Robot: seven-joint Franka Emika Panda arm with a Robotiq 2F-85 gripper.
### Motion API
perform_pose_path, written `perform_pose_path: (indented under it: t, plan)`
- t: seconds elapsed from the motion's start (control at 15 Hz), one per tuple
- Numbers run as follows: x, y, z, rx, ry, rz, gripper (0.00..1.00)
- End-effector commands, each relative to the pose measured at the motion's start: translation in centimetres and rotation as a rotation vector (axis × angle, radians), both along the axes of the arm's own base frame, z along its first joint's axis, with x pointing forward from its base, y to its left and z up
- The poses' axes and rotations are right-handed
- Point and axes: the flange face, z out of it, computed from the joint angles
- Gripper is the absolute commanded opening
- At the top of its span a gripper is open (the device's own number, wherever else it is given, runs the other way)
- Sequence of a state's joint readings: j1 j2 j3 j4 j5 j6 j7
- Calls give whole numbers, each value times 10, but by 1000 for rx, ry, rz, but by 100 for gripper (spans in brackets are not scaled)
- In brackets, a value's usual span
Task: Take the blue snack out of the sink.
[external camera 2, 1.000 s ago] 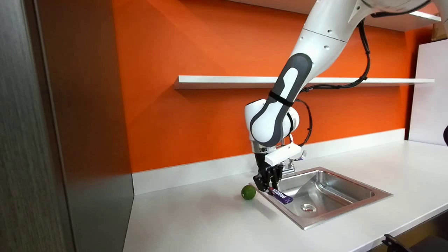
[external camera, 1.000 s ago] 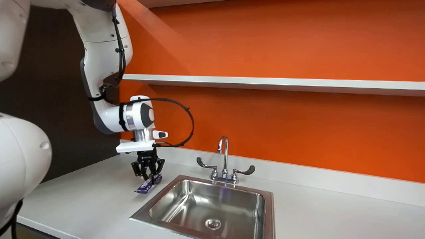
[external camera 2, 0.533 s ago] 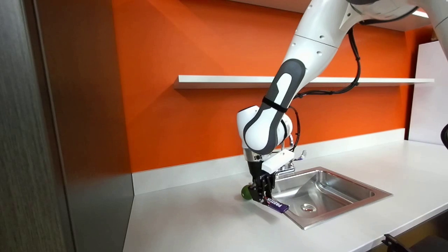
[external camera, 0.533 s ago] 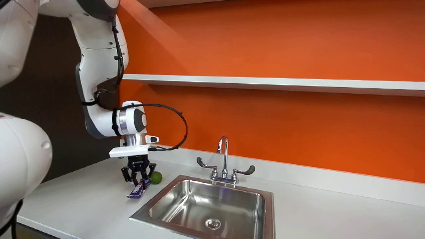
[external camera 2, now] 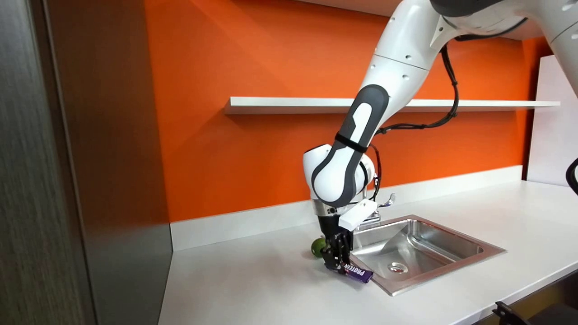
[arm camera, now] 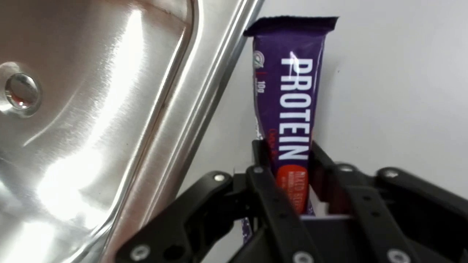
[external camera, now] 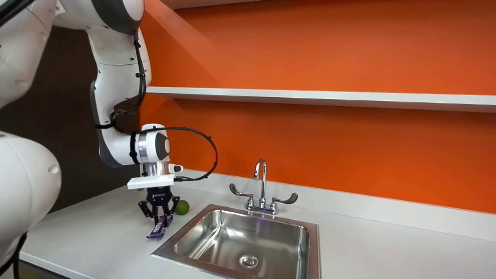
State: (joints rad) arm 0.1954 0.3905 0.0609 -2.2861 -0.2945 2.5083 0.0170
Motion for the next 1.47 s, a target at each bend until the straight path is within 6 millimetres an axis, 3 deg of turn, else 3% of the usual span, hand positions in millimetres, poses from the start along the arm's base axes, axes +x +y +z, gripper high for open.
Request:
perform_pose_path:
  t: [0.0,0.33,0.87,1.13,1.4]
  plan:
    - [4,1,2,0,3,34,61]
    - [4,-6,20,11,-19,4,99]
    - [1,-41,72,65,-116,-202,100]
    - [-16,-68,93,94,-165,-356,100]
    - [-39,-85,99,75,-157,-450,100]
